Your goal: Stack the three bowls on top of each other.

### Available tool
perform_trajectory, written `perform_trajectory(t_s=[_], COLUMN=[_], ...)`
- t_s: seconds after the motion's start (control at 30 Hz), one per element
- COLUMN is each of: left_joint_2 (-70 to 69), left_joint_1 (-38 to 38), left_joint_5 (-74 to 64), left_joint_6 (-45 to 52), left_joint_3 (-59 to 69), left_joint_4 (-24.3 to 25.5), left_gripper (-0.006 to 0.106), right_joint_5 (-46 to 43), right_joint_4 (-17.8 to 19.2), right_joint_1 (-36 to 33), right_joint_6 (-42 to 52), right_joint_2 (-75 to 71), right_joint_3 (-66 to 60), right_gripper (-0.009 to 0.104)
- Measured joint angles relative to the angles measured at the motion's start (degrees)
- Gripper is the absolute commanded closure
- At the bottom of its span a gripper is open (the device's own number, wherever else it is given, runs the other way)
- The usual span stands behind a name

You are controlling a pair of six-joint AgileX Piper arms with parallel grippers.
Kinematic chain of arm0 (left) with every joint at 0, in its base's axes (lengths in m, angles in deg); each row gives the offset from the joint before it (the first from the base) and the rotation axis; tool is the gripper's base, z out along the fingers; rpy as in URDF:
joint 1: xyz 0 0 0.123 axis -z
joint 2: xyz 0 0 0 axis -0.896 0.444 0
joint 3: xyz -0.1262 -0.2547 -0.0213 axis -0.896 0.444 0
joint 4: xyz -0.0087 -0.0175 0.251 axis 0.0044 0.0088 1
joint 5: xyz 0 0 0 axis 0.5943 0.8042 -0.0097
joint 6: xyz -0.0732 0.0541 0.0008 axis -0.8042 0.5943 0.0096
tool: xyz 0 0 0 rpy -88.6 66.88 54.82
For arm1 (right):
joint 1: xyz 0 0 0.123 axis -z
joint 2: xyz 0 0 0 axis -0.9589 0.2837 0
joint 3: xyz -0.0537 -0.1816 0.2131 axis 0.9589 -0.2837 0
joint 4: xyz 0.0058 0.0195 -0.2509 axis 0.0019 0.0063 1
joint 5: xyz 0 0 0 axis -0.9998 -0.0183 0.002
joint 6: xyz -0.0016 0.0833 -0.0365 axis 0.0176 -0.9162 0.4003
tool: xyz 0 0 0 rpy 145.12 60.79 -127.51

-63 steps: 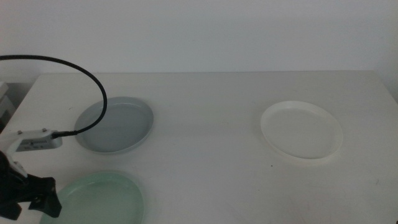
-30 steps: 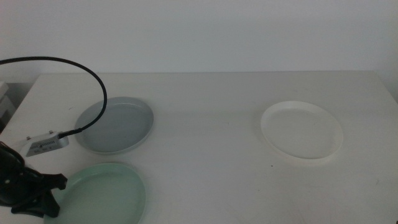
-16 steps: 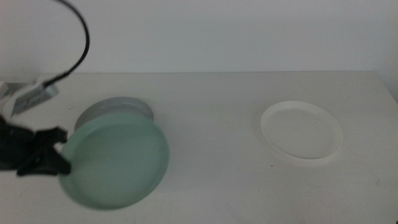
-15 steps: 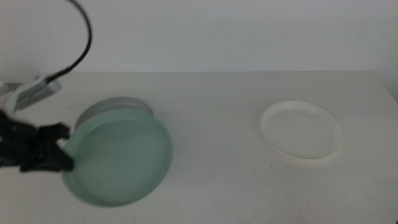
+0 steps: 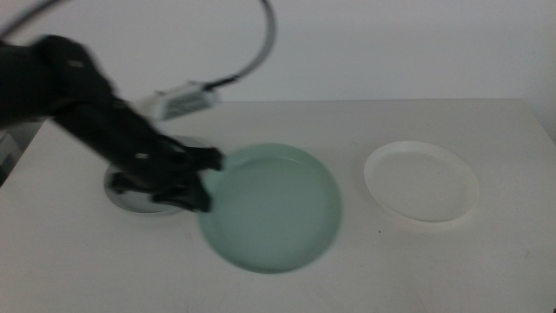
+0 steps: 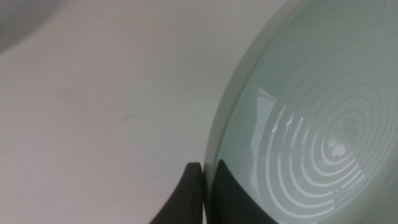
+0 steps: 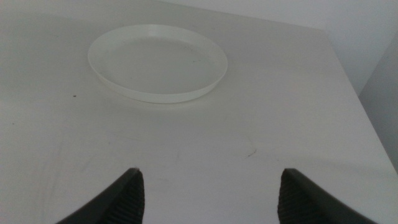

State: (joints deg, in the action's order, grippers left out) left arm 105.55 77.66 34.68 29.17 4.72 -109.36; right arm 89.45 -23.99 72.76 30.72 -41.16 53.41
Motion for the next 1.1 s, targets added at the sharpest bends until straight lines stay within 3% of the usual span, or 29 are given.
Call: perform_trajectory(t_s=[0.3, 0.83, 0.9, 1.0, 1.1], left_joint_2=[13.09, 20.03, 20.14, 20.49, 20.6], left_joint_1=[8.55, 9.06, 9.06, 9.06, 9.06], left_joint_5=[3.12, 6.4, 6.4, 6.26, 6.02], left_joint_6=[-1.44, -3.16, -3.52, -3.64, -3.64], left_joint_3=[-7.83, -8.61, -8.66, -8.7, -8.7], left_joint_4=[-0.27, 1.62, 2.39, 2.95, 3.13], left_gripper=[0.1, 0.097, 0.091, 0.07, 0.034], right_joint_5=[0.0, 0.0, 0.0, 0.0, 0.0], right_joint_4=[0.0, 0.0, 0.0, 0.0, 0.0], right_joint_1=[0.0, 0.0, 0.0, 0.0, 0.0], right_joint_6=[0.0, 0.0, 0.0, 0.0, 0.0], right_joint_2=[0.0, 0.0, 0.0, 0.0, 0.0], right_joint_3=[0.0, 0.0, 0.0, 0.0, 0.0], right_gripper=[0.04, 0.04, 0.04, 0.04, 0.04])
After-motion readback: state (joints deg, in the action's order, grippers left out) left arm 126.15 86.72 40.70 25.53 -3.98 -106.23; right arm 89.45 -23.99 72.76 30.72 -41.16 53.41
